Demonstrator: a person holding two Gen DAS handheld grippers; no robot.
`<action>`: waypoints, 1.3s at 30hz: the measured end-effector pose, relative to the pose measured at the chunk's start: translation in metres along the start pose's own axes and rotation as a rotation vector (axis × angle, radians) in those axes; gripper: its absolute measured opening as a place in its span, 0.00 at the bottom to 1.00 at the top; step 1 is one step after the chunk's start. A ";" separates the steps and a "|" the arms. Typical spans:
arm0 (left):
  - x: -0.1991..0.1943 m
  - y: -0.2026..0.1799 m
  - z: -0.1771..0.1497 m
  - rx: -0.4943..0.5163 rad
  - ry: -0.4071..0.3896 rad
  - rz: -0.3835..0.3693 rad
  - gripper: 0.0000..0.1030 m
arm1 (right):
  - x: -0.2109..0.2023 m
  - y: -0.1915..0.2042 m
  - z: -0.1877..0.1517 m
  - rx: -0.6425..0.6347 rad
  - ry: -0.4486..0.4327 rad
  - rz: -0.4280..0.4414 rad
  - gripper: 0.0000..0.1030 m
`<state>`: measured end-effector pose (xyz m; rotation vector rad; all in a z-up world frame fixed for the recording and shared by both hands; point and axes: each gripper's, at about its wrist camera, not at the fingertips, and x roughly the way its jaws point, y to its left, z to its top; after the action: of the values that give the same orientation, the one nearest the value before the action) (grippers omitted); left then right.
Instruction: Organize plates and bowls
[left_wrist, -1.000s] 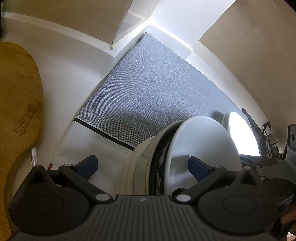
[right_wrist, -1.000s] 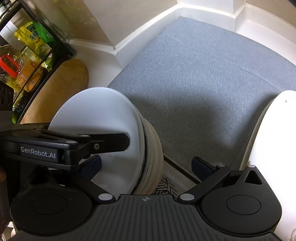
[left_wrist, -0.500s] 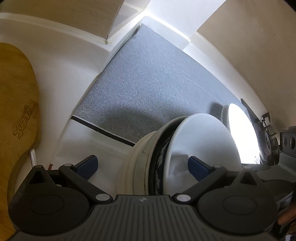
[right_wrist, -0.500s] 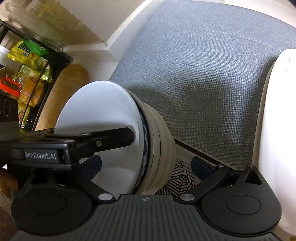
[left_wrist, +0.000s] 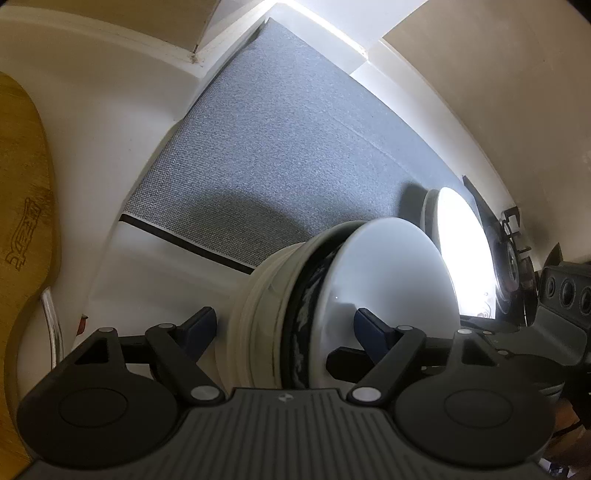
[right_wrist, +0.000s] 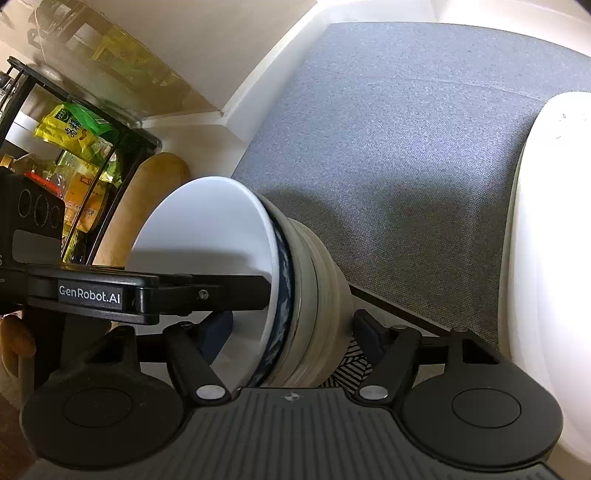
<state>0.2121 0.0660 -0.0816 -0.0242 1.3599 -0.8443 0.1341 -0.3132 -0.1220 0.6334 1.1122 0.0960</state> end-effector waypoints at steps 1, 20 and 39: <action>0.001 0.000 0.000 -0.003 0.004 0.000 0.83 | 0.000 0.001 0.000 -0.002 -0.001 -0.003 0.70; -0.013 0.007 -0.001 -0.225 -0.082 -0.067 0.88 | -0.018 0.006 0.014 -0.022 -0.074 -0.023 0.58; -0.018 0.018 0.006 -0.296 -0.106 -0.133 0.88 | -0.032 -0.009 0.035 0.063 -0.104 -0.004 0.49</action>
<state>0.2270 0.0854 -0.0736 -0.3880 1.3830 -0.7349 0.1469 -0.3476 -0.0909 0.6855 1.0192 0.0246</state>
